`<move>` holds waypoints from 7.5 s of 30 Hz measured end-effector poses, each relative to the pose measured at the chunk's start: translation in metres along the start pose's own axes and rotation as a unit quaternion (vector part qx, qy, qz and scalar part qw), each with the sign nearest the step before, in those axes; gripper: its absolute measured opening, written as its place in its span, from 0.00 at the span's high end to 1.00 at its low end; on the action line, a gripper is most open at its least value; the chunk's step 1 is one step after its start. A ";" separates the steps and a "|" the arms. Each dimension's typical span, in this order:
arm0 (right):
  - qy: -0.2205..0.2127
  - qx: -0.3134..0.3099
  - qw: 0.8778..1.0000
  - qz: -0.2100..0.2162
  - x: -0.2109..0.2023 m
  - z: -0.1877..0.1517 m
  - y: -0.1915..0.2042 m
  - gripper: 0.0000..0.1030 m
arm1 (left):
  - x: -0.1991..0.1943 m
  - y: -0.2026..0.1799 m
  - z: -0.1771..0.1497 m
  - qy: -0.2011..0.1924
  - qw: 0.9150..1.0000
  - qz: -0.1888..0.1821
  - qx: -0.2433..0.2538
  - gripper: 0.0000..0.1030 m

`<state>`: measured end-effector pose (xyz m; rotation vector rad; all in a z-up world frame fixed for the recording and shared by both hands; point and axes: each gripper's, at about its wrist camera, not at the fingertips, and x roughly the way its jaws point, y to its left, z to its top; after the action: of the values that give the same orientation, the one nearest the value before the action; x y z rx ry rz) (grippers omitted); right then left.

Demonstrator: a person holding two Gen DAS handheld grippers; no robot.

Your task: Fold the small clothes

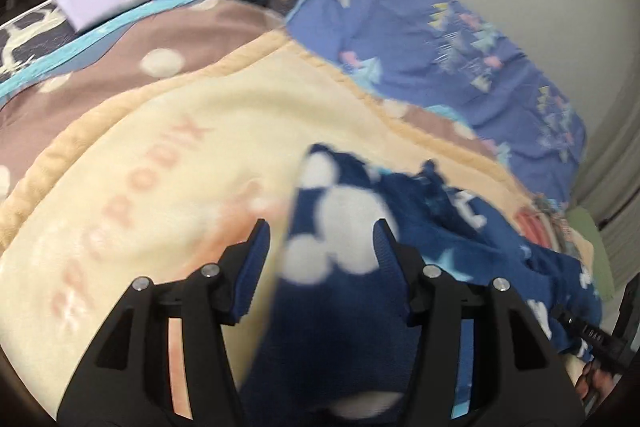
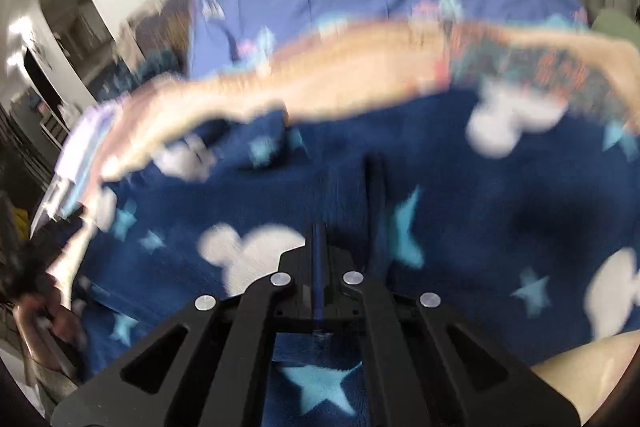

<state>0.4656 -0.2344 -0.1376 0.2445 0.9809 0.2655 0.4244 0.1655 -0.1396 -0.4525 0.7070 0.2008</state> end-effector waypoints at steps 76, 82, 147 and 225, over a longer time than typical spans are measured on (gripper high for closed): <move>-0.175 -0.099 0.972 0.121 -0.068 -0.052 0.056 0.93 | -0.003 -0.117 -0.050 0.131 0.927 -0.350 0.019 0.31; -0.138 -0.231 0.958 0.103 -0.055 -0.083 0.115 0.93 | 0.021 -0.117 -0.061 0.183 0.920 -0.345 -0.008 0.31; -0.102 0.120 0.956 0.246 -0.050 -0.023 -0.054 0.33 | 0.032 0.035 0.005 0.151 0.945 -0.254 -0.141 0.81; 0.062 0.157 0.956 0.239 -0.197 -0.313 -0.065 0.36 | -0.202 0.124 -0.255 0.263 0.916 -0.301 -0.045 0.28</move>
<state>0.1051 -0.3341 -0.1719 0.7691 1.0787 0.5714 0.0853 0.1515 -0.2170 -0.8065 1.0504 -0.4923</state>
